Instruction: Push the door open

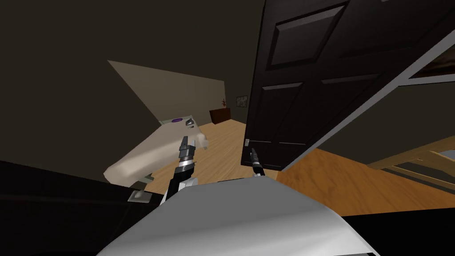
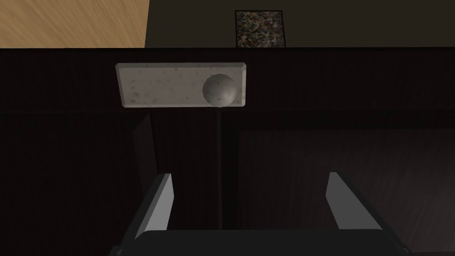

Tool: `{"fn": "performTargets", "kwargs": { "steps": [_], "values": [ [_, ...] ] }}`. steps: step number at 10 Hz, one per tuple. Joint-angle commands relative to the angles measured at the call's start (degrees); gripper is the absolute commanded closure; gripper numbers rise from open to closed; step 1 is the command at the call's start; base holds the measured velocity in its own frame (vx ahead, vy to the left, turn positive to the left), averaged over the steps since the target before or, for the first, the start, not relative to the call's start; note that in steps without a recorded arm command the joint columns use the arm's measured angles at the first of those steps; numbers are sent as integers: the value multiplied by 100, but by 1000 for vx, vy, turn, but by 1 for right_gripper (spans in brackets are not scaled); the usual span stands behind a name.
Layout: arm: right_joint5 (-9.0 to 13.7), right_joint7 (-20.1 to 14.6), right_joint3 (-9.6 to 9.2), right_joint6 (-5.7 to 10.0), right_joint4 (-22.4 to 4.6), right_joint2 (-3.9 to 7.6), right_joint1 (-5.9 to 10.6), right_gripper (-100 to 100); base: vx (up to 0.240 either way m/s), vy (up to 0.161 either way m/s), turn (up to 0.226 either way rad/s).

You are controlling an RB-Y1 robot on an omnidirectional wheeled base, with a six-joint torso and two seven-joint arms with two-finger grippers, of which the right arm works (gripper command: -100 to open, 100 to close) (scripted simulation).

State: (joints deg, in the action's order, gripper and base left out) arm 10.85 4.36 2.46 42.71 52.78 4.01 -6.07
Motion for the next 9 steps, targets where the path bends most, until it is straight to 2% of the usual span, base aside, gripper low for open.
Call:
{"fn": "performTargets", "kwargs": {
  "steps": [1, 6, 7, 8, 9],
  "values": [
    [9, 6, 19, 35, -25, 17, 15, -100, 249, -44, 38],
    [42, 34, 92, 176, -131, -17, 43, -100, 254, -49, 37],
    [38, 30, 84, 154, -114, -7, 40, -100, 108, -14, 8],
    [38, 30, 84, 154, -114, -7, 40, 100, -19, 2, -12],
    [38, 30, 84, 154, -114, -7, 40, 100, -44, 6, 8]
  ]
}}
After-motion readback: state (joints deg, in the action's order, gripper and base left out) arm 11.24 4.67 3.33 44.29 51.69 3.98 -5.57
